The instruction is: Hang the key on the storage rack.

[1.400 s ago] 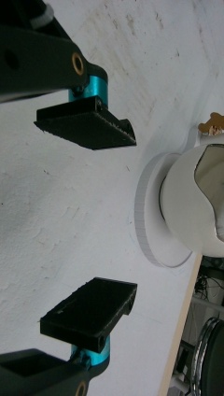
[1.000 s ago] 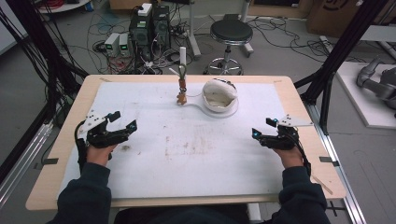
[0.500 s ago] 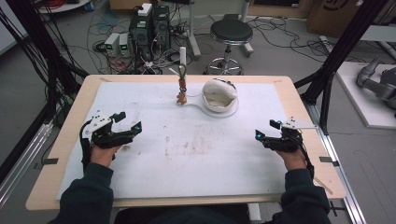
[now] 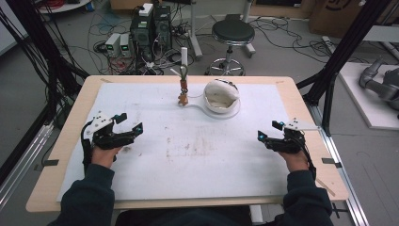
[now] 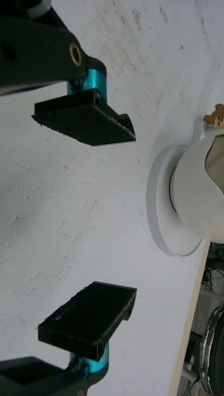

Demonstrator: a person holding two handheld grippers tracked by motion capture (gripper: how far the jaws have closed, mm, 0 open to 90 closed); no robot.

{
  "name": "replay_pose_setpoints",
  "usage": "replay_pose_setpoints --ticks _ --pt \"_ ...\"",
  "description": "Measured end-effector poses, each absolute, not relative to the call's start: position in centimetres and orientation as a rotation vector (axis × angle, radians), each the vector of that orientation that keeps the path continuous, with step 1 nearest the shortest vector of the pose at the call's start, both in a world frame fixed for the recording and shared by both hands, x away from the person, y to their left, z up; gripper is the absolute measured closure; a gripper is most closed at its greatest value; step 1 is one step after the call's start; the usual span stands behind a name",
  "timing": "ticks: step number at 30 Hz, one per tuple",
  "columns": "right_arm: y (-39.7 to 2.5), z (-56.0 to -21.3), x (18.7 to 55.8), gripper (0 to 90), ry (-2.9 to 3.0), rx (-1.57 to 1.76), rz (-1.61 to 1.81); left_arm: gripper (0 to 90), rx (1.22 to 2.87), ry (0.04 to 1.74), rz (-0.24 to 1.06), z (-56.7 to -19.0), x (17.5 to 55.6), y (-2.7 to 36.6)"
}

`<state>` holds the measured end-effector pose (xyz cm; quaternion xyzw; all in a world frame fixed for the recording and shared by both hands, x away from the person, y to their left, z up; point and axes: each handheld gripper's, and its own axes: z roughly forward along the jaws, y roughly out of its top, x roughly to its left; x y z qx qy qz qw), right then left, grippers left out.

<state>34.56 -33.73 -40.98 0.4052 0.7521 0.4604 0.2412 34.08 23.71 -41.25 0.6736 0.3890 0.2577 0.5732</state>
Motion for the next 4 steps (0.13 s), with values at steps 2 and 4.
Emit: replay_pose_setpoints --ticks 2,4 --pt "-33.79 -40.95 34.53 22.2 2.055 1.111 1.261 18.7 1.575 0.913 0.604 -41.26 34.08 23.69" --pt "-33.79 -40.92 34.51 22.2 2.053 1.11 1.263 18.7 1.577 0.91 0.605 -41.25 34.1 23.71"
